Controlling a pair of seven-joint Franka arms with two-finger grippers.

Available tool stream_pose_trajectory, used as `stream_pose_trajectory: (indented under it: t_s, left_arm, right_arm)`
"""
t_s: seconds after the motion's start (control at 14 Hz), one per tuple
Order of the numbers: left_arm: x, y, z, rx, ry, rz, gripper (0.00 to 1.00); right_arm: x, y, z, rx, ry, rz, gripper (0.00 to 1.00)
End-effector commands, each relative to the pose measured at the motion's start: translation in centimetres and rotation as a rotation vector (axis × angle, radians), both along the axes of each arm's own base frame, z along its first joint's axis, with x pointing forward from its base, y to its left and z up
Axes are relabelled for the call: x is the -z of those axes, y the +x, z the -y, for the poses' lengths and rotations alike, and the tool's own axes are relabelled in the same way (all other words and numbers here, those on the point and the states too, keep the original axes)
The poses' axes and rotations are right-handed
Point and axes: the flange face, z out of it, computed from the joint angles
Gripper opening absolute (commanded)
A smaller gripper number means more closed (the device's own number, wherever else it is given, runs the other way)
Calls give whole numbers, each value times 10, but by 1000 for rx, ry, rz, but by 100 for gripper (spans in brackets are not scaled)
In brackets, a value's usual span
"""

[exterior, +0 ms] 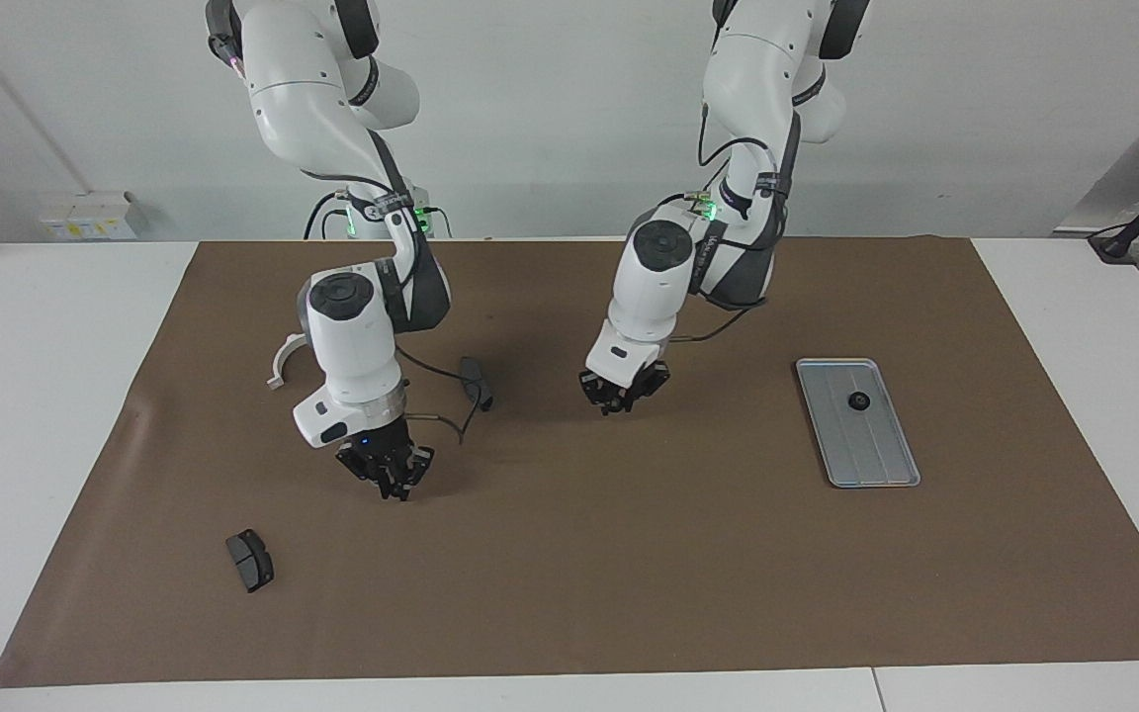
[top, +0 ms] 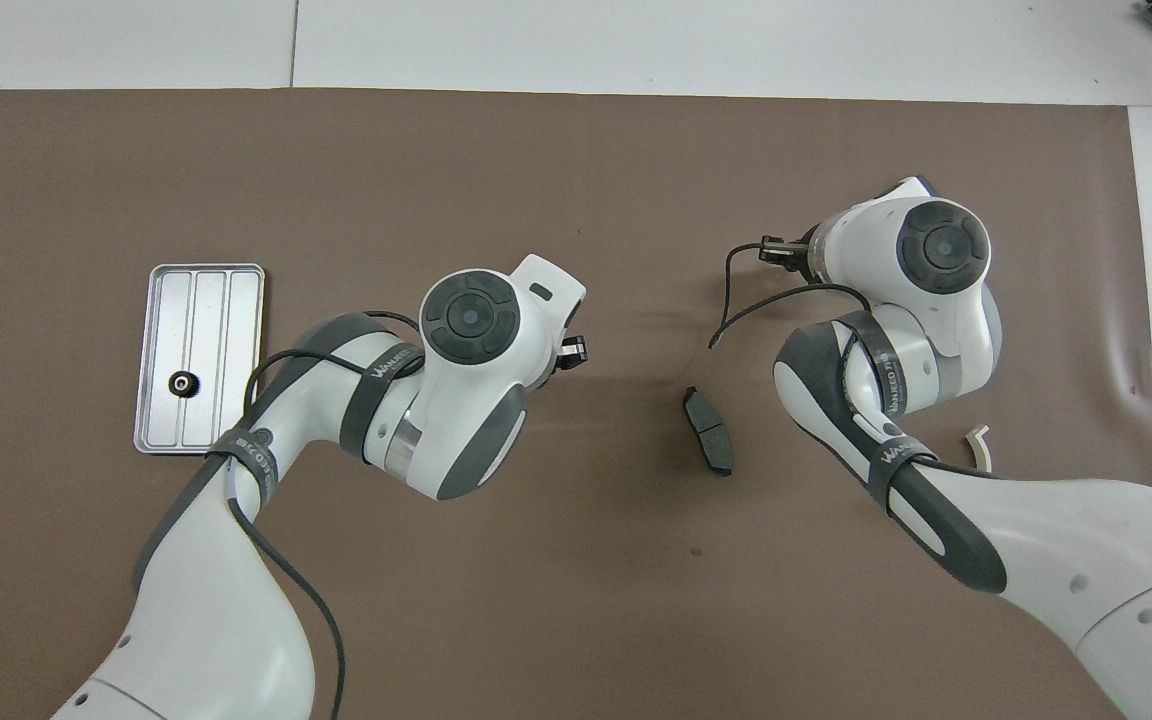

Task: Place bearing gear from tray to pile

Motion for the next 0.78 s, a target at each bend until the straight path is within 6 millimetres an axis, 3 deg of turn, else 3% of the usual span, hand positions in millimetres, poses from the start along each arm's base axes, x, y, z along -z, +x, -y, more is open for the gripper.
stream_pose_trajectory:
  t_s: [0.0, 0.07, 0.14, 0.21, 0.36, 0.5, 0.64, 0.71]
  left_arm:
    - [12, -7, 10, 18, 10, 6, 0]
    - [13, -8, 10, 20, 9, 8, 22]
    - [11, -7, 10, 19, 9, 8, 64]
    - [11, -7, 9, 19, 14, 2, 70]
    - [7, -6, 8, 23, 32, -13, 74]
    - [-15, 14, -6, 12, 62, -15, 74]
    - [-45, 49, -65, -52, 74, -16, 69]
    - [-68, 64, -109, -40, 69, -19, 68]
  right_arm:
    - [6, 6, 9, -12, 4, 17, 41]
    - [8, 5, 9, -10, 6, 13, 61]
    - [7, 5, 8, -11, 5, 12, 72]
    - [8, 5, 8, -9, 5, 10, 78]
    - [-1, 4, 5, -10, 5, 14, 88]
    - [-17, -1, 0, -15, -3, 10, 100]
    - [-38, -7, -5, -18, -12, -4, 100]
    - [-53, -14, -17, -39, -17, -19, 100]
